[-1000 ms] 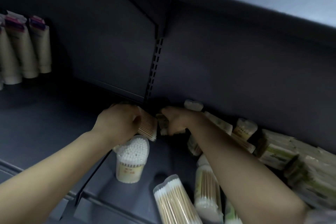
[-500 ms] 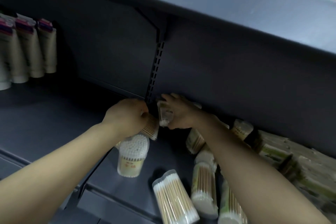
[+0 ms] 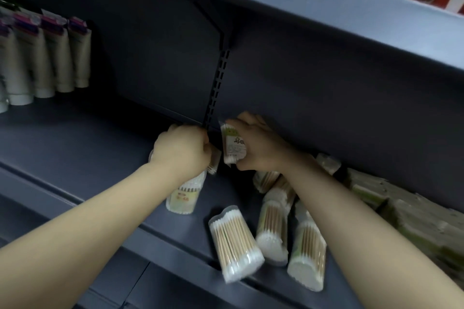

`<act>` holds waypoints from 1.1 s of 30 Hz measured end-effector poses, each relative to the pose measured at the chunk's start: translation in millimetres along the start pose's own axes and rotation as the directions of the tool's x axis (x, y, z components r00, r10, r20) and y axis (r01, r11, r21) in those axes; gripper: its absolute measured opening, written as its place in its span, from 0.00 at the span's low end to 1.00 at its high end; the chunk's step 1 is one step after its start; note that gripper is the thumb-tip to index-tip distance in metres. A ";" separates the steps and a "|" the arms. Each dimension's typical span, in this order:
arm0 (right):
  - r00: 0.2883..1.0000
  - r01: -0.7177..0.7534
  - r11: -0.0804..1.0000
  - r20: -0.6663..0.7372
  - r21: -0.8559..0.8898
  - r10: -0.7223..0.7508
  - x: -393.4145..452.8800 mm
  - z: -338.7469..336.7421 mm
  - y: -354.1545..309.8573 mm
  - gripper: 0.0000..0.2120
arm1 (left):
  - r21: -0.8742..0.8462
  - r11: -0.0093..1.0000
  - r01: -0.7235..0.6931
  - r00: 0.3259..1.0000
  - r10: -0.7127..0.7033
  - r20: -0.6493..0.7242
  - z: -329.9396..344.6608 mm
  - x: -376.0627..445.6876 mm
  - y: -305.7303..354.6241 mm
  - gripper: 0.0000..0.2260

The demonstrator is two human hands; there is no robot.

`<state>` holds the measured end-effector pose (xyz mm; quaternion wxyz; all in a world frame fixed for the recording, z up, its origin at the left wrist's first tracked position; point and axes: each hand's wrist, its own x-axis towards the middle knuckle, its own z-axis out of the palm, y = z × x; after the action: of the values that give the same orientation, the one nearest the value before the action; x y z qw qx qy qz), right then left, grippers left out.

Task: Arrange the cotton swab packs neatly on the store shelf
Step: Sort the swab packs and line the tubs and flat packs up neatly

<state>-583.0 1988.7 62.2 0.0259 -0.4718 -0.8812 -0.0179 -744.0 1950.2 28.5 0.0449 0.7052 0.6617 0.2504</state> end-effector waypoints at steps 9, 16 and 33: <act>0.996 0.013 0.996 -0.084 0.094 -0.005 -35.2 -2.0 -17.4 0.41 | -0.029 0.999 0.020 0.996 -0.023 -0.091 -3.7 -36.3 6.4 0.13; 0.994 -0.010 0.991 -0.109 0.131 0.024 -69.0 -3.7 -10.9 0.41 | -0.090 0.996 -0.029 0.992 0.018 -0.128 -1.0 -56.5 28.8 0.11; 0.960 -0.269 0.934 -0.014 0.236 0.280 -173.4 9.8 60.5 0.42 | -0.114 0.974 -0.198 0.978 0.203 0.040 45.0 -68.6 122.2 0.13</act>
<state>-436.9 1878.7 42.0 0.1038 -0.5832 -0.8019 0.0780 -614.1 1882.1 17.4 0.0751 0.7712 0.5710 0.2712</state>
